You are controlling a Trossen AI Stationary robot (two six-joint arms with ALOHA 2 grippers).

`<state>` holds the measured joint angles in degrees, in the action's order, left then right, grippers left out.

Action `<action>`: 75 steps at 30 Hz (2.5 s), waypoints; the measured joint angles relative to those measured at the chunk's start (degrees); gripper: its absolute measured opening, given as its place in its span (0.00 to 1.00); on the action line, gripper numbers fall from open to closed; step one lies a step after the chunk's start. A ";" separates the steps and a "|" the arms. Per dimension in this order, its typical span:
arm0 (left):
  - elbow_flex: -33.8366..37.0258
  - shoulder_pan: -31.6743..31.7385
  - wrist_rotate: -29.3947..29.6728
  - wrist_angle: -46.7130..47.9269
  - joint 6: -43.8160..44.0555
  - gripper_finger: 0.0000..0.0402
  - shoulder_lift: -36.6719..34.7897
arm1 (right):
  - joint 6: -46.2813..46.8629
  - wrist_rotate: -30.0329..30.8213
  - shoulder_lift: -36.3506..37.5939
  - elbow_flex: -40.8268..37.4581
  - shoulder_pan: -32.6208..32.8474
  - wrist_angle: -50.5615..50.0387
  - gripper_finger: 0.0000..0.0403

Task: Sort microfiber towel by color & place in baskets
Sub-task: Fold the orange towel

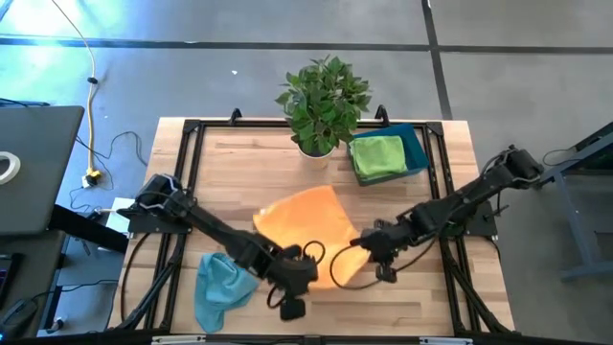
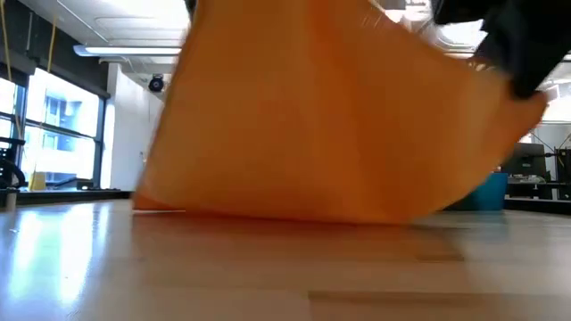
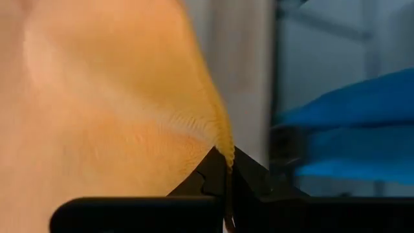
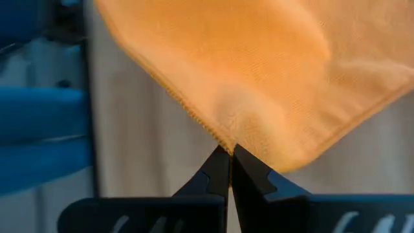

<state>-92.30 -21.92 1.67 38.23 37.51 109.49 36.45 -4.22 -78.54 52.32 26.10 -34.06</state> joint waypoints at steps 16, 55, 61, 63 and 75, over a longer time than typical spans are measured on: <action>0.72 -6.64 2.21 2.85 26.63 0.00 5.17 | -8.91 3.50 -1.09 -0.01 3.06 8.97 0.00; 8.11 -2.18 13.71 29.91 43.34 0.00 5.05 | -34.57 20.62 -18.10 0.04 -17.89 24.50 0.13; 10.32 -1.61 10.91 30.37 45.02 0.08 5.05 | -35.15 20.60 -18.10 0.04 -17.87 24.45 0.25; 10.30 -1.65 10.74 30.56 45.45 0.12 5.05 | -34.05 20.58 -17.83 0.04 -17.87 24.01 0.27; 8.90 -0.78 3.69 32.69 48.26 0.31 5.05 | -17.52 17.34 -15.37 11.47 -17.66 -1.66 0.31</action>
<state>-83.40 -22.70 5.36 70.92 85.77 114.54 18.93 13.13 -93.91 63.79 8.44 -35.71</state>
